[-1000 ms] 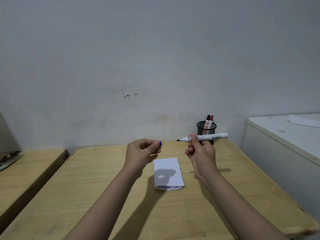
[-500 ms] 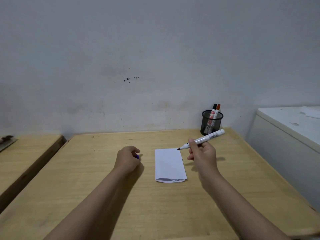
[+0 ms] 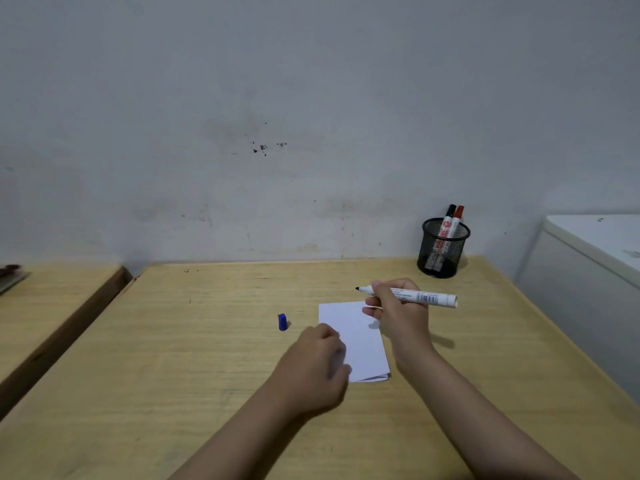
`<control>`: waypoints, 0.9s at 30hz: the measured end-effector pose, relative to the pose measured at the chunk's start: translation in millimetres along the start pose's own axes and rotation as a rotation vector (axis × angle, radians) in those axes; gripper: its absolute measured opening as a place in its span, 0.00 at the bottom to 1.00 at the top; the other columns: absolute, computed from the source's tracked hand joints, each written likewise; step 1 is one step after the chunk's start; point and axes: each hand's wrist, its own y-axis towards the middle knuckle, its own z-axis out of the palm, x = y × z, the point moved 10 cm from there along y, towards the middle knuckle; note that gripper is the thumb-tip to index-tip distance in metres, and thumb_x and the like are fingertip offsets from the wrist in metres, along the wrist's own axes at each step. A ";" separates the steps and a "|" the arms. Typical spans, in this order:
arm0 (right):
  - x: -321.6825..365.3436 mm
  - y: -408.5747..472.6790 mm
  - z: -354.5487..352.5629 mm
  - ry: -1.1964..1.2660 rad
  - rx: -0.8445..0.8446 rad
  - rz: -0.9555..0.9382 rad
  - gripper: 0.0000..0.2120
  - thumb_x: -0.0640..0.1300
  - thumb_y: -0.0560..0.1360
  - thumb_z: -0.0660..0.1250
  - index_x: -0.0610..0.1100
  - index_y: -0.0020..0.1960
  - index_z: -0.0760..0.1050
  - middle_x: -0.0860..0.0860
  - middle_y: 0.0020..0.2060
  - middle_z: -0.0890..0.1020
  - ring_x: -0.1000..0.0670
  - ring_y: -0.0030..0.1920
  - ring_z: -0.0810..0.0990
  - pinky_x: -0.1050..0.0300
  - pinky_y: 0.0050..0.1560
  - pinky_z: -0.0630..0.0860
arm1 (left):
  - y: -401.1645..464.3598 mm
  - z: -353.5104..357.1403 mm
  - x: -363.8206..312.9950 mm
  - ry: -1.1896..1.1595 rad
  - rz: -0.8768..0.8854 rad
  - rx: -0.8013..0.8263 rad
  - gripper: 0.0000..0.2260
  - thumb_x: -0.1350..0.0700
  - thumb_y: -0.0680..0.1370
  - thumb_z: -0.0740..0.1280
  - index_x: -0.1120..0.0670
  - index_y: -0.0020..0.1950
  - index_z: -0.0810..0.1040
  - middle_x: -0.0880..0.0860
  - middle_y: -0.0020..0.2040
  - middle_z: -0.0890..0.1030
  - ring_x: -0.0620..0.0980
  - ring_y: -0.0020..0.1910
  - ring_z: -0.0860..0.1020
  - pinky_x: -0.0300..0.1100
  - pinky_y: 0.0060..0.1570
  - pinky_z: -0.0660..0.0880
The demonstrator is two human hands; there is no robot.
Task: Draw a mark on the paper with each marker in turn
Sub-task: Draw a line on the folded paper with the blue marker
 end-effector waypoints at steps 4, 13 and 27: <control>0.0 2.2 10.5 0.011 0.038 -0.001 0.04 0.38 0.73 0.68 0.41 0.41 0.74 0.46 0.33 0.83 0.53 0.31 0.82 0.53 0.41 0.81 | -4.3 0.5 -4.6 -0.032 0.032 -0.002 0.16 0.43 0.69 0.66 0.54 0.49 0.77 0.47 0.49 0.77 0.44 0.50 0.73 0.40 0.48 0.73; -19.7 17.2 47.1 -0.121 0.200 0.056 0.10 0.42 0.70 0.74 0.41 0.36 0.73 0.42 0.33 0.84 0.49 0.31 0.83 0.54 0.36 0.81 | 6.9 -14.8 14.0 -0.160 0.002 -0.050 0.13 0.49 0.69 0.69 0.52 0.51 0.78 0.46 0.48 0.75 0.43 0.47 0.74 0.42 0.48 0.75; -25.6 29.7 67.5 -0.317 0.259 -0.077 0.15 0.40 0.68 0.74 0.43 0.32 0.68 0.40 0.28 0.81 0.44 0.28 0.84 0.52 0.31 0.79 | 4.7 -19.7 33.5 -0.009 -0.049 -0.066 0.29 0.34 0.66 0.65 0.50 0.60 0.75 0.42 0.58 0.74 0.44 0.55 0.70 0.44 0.56 0.71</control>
